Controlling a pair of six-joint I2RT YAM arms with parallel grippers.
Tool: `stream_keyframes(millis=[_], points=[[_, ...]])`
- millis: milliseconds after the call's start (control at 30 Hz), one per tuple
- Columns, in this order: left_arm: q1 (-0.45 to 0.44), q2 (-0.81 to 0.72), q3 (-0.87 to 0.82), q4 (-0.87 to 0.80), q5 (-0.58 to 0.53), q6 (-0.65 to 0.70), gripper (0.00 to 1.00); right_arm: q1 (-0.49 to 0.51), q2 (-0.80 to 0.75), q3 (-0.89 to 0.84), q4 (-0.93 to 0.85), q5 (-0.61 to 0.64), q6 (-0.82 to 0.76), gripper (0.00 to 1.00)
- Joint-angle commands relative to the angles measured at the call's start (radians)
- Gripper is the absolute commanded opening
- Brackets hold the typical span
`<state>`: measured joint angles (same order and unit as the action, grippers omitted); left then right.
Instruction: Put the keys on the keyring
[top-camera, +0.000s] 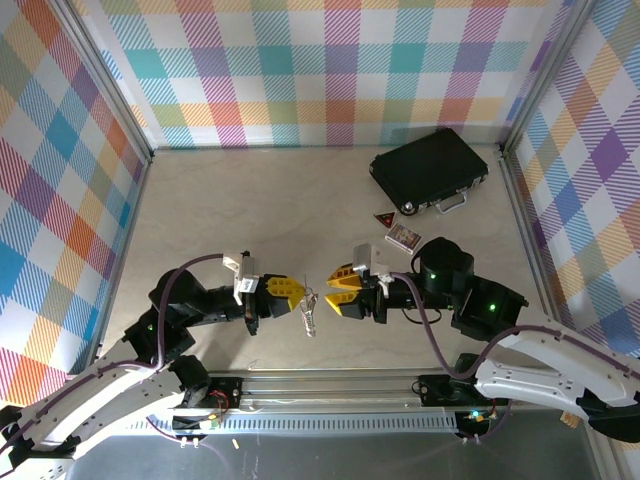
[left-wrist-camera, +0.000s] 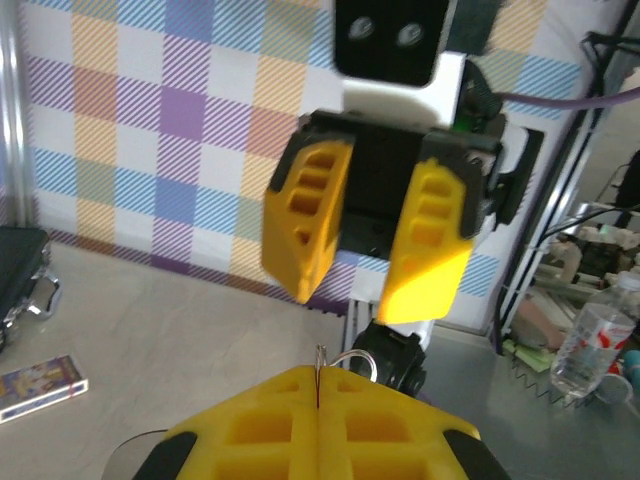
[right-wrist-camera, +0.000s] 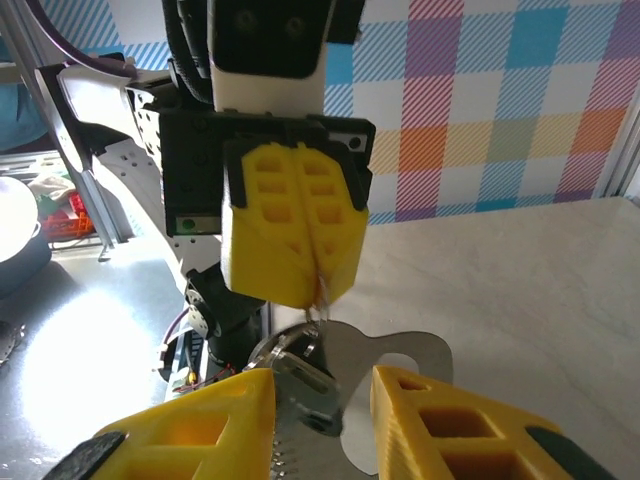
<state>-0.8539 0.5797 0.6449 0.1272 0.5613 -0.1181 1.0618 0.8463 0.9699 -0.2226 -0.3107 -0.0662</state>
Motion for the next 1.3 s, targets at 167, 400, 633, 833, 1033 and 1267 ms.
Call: stream_keyframes(millis=[167,400,633,833,1033,1267], points=[[0.005,-0.001,0.019,0.083,0.069,-0.029,0.0,0.009,0.033,0.021,0.032,-0.073,0.072,0.34],[0.005,0.008,0.016,0.091,0.072,-0.032,0.0,0.008,0.042,0.015,0.078,-0.093,0.089,0.32],[0.005,0.022,0.016,0.094,0.071,-0.032,0.0,0.008,0.064,0.013,0.093,-0.127,0.095,0.32],[0.006,0.022,0.01,0.098,0.071,-0.034,0.0,0.009,0.081,0.013,0.097,-0.132,0.095,0.31],[0.004,0.021,0.008,0.098,0.075,-0.034,0.0,0.009,0.095,0.016,0.092,-0.131,0.093,0.26],[0.006,0.015,0.004,0.094,0.079,-0.035,0.0,0.008,0.109,0.021,0.079,-0.135,0.088,0.17]])
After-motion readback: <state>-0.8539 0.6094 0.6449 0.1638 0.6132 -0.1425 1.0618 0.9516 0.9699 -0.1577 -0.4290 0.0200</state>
